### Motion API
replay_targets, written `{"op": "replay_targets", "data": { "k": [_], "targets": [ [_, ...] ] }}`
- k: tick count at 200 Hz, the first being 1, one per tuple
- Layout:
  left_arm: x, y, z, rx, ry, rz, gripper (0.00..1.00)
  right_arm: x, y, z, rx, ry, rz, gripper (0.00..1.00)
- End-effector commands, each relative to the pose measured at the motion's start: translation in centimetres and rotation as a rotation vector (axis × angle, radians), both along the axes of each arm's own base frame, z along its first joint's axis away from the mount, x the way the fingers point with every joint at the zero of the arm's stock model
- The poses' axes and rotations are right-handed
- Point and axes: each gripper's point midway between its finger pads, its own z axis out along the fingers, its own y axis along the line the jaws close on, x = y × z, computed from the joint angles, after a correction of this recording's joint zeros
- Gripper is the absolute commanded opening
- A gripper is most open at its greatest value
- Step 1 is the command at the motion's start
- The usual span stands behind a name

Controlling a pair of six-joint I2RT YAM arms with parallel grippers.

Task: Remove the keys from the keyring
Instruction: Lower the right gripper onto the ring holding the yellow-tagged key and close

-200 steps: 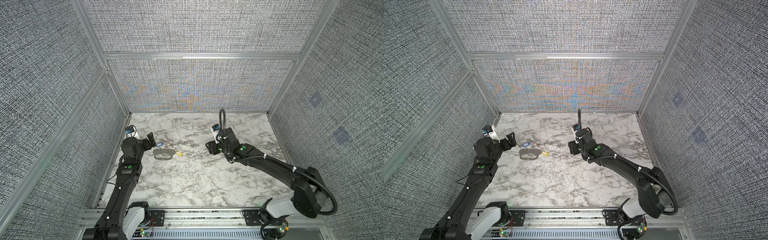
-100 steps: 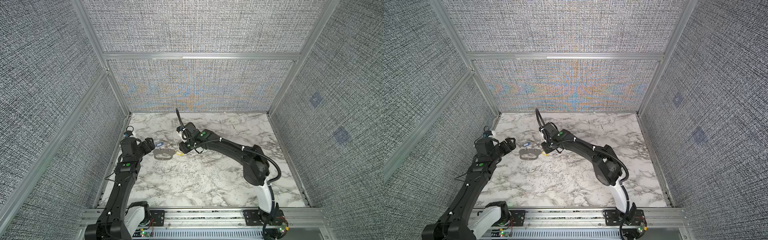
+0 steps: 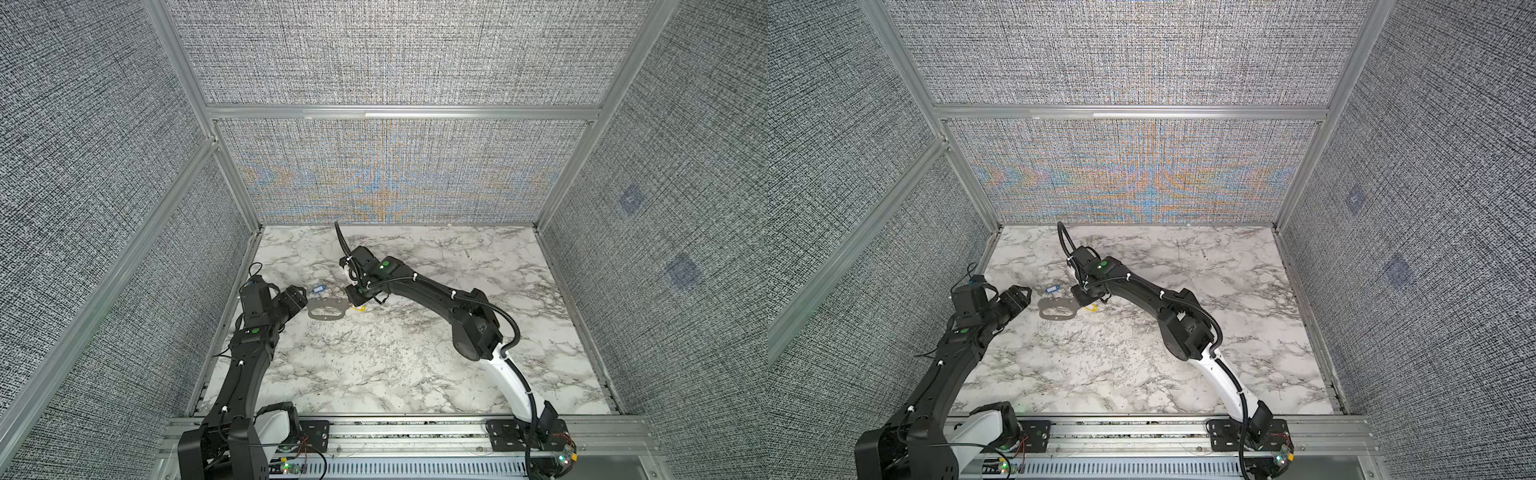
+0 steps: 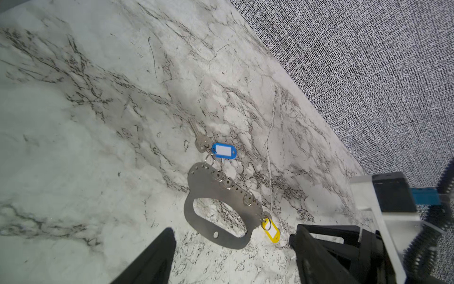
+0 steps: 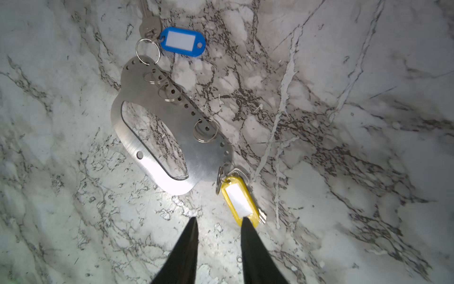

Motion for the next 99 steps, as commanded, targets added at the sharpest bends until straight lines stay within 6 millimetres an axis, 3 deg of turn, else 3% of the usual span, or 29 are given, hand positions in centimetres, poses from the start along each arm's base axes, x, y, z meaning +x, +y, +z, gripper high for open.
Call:
{"op": "replay_targets", "data": {
  "k": [1, 99],
  "targets": [
    [0.3, -0.1, 0.2, -0.004, -0.021, -0.006, 0.79, 0.1, 0.2, -0.2, -0.001, 0.009, -0.009, 0.32],
    [0.2, 0.0, -0.9, -0.007, 0.016, 0.001, 0.78, 1.3, 1.6, -1.7, 0.011, 0.0, -0.02, 0.28]
  ]
}}
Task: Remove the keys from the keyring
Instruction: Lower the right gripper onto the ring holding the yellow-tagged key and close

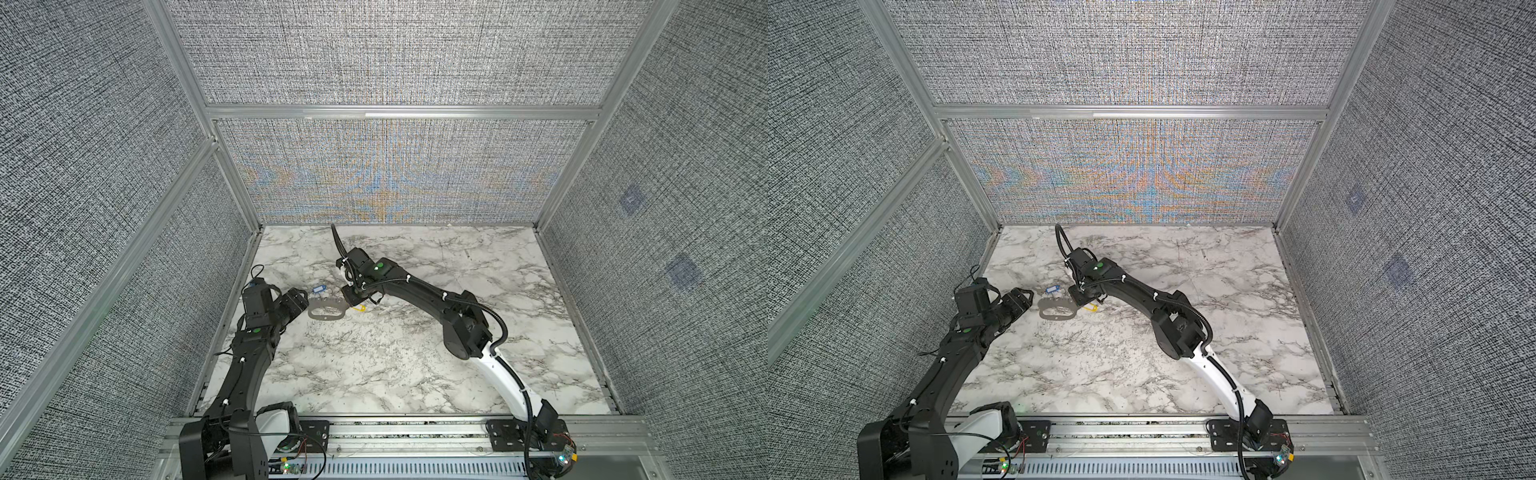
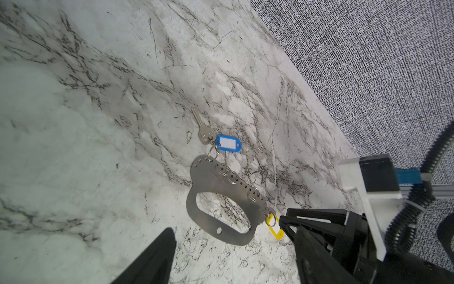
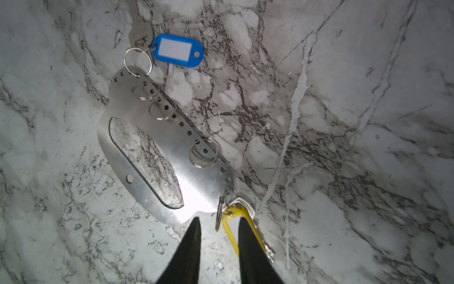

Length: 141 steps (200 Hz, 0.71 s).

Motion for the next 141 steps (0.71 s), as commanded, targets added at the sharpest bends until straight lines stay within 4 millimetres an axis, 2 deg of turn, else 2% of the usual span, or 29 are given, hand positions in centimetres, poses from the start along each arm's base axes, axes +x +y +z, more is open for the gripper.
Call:
{"op": "replay_targets", "data": {
  "k": [1, 97, 141],
  "targets": [
    [0.3, 0.2, 0.4, 0.008, -0.012, 0.005, 0.78, 0.2, 0.0, -0.2, -0.005, 0.003, -0.019, 0.28],
    [0.2, 0.3, -0.3, 0.016, 0.012, 0.008, 0.78, 0.5, -0.2, -1.4, -0.023, 0.031, -0.036, 0.22],
    [0.1, 0.4, -0.6, 0.021, 0.019, 0.01, 0.78, 0.4, -0.1, -1.7, -0.025, 0.043, -0.03, 0.22]
  ]
}}
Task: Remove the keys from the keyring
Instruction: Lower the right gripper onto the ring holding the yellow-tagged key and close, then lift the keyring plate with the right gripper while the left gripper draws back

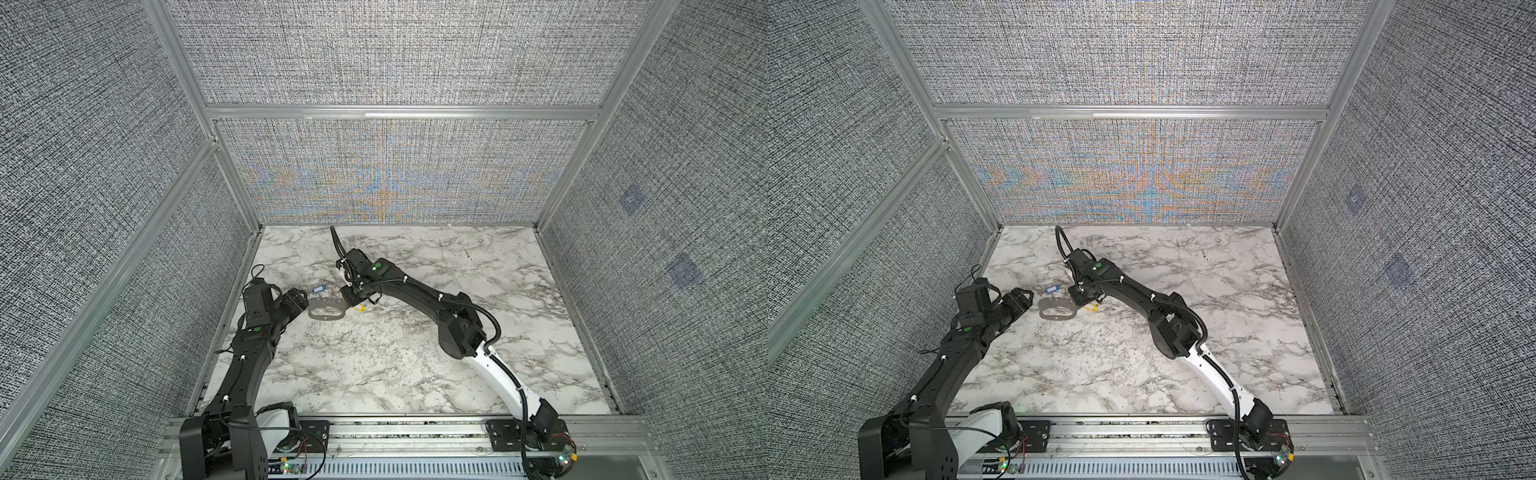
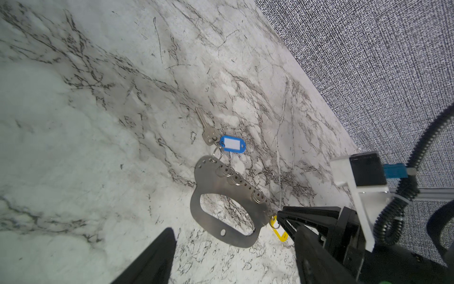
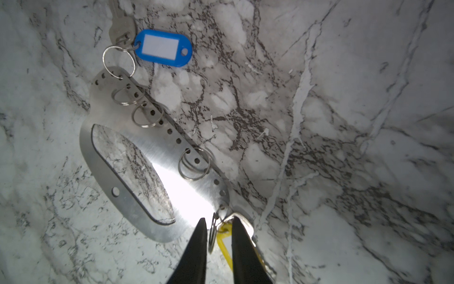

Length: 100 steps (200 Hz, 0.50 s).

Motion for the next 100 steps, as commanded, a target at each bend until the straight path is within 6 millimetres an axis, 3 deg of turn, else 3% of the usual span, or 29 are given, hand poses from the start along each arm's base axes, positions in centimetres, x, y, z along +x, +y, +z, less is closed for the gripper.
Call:
{"op": "replay_targets", "data": {
  "k": [1, 70, 100],
  "targets": [
    [-0.03, 0.2, -0.09, 0.012, 0.005, 0.004, 0.78, -0.22, -0.13, -0.26, -0.009, 0.019, -0.01, 0.22],
    [-0.16, 0.28, -0.51, 0.015, 0.018, 0.007, 0.78, -0.38, -0.05, -0.54, -0.008, 0.035, -0.002, 0.21],
    [-0.15, 0.28, -0.7, 0.012, 0.026, 0.007, 0.78, -0.46, 0.06, -0.62, -0.004, 0.04, 0.003, 0.15]
  ]
}}
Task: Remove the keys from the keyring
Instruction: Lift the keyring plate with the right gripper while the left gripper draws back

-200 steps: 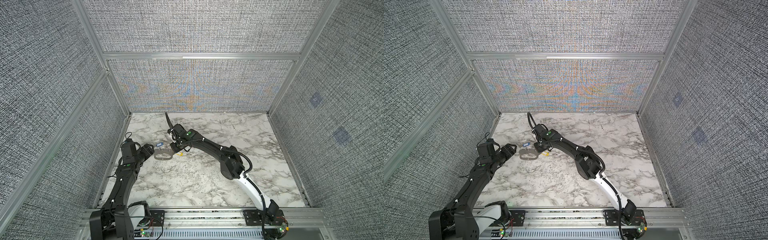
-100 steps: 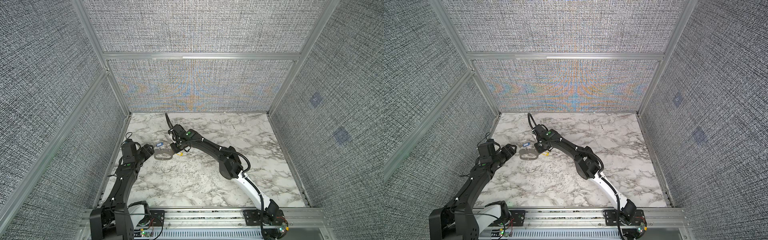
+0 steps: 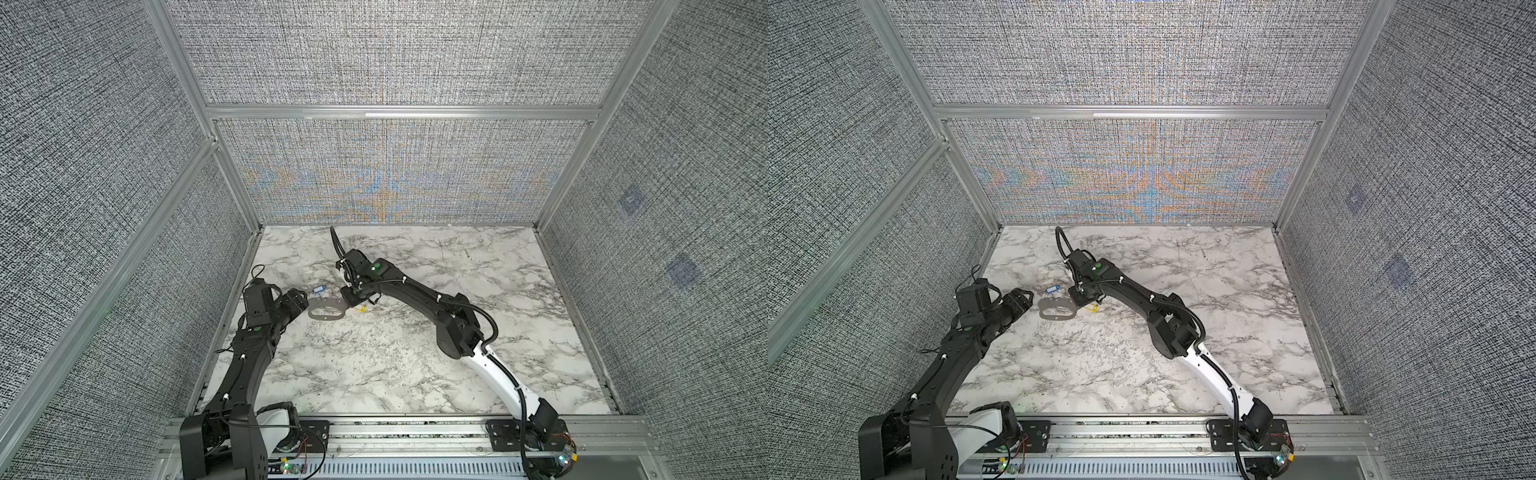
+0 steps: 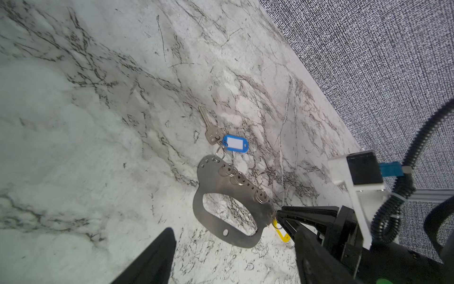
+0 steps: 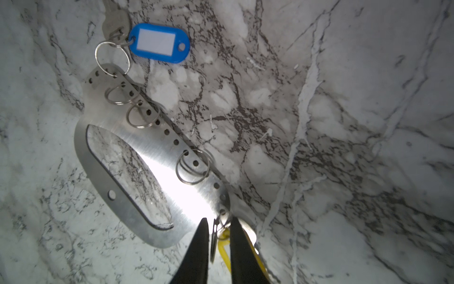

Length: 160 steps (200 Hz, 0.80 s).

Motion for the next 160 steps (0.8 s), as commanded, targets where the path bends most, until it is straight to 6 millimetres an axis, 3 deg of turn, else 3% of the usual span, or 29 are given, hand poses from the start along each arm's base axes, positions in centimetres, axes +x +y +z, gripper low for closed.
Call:
{"op": "replay_targets", "data": {
  "k": [1, 53, 94, 160],
  "targets": [
    [-0.1, 0.2, -0.3, 0.009, 0.014, 0.002, 0.78, -0.4, 0.0, 0.1, -0.001, 0.016, 0.002, 0.15],
    [0.0, 0.2, -0.4, 0.007, 0.016, 0.002, 0.78, -0.3, 0.0, 0.7, 0.005, 0.003, 0.007, 0.05],
    [0.2, 0.1, 0.3, 0.008, 0.005, -0.001, 0.78, -0.7, 0.1, 2.7, 0.052, -0.03, 0.035, 0.04],
    [1.1, -0.9, 4.1, 0.011, -0.103, -0.079, 0.78, -1.5, -2.1, 6.4, 0.003, -0.137, 0.188, 0.04]
  ]
}}
